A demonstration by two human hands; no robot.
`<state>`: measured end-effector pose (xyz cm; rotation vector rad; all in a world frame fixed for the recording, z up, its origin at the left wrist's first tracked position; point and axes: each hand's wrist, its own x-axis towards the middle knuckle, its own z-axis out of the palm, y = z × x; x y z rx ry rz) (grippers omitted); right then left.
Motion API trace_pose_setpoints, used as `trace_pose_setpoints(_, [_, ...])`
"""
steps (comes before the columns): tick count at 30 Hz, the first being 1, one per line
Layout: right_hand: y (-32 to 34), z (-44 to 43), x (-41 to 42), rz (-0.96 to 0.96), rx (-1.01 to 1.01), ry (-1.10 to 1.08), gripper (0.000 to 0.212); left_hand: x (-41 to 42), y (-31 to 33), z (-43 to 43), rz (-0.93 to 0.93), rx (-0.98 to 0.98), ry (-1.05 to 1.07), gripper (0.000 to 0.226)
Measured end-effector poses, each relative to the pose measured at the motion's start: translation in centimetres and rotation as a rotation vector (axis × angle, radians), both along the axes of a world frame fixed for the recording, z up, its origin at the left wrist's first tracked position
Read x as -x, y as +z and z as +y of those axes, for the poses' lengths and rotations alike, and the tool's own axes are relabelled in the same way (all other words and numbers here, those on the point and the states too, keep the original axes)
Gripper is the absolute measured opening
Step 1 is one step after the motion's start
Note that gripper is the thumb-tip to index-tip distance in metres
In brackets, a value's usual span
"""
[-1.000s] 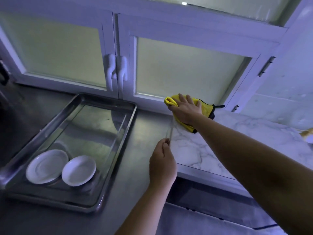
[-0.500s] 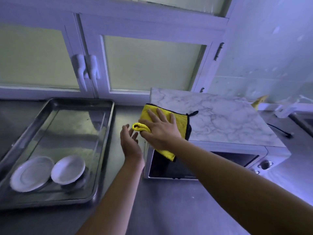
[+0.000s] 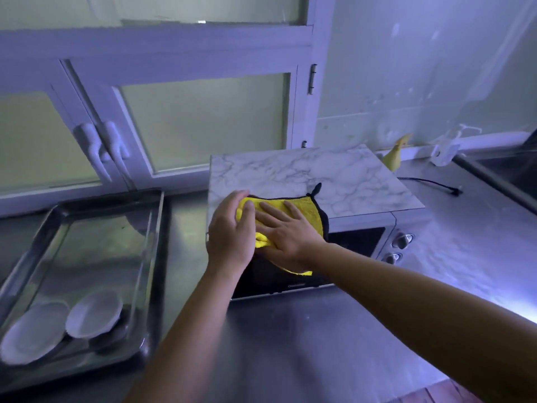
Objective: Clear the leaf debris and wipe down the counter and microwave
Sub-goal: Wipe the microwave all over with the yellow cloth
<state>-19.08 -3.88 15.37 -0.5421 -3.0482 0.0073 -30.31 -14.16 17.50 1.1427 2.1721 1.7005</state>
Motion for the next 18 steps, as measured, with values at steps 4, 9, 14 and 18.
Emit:
trace_pose_setpoints(4, [-0.3,6.0,-8.7,0.053,0.019,-0.146,0.054,-1.1,-0.7,2.6,0.329,0.463,-0.065,0.05])
trace_pose_setpoints(9, [-0.8,11.8,-18.0,0.103,0.03,-0.29,0.054,-4.9,-3.1,5.4,0.532,0.906,-0.13,0.068])
trace_pose_setpoints(14, [-1.7,13.9,-21.3,0.17,-0.012,-0.29,0.059,-7.8,-4.2,6.4,0.594,0.916,-0.081,0.071])
trace_pose_setpoints(18, [-2.7,14.6,-23.5,0.317,0.041,-0.302,0.059,-7.4,-3.8,5.0,0.645,0.92,-0.117,0.068])
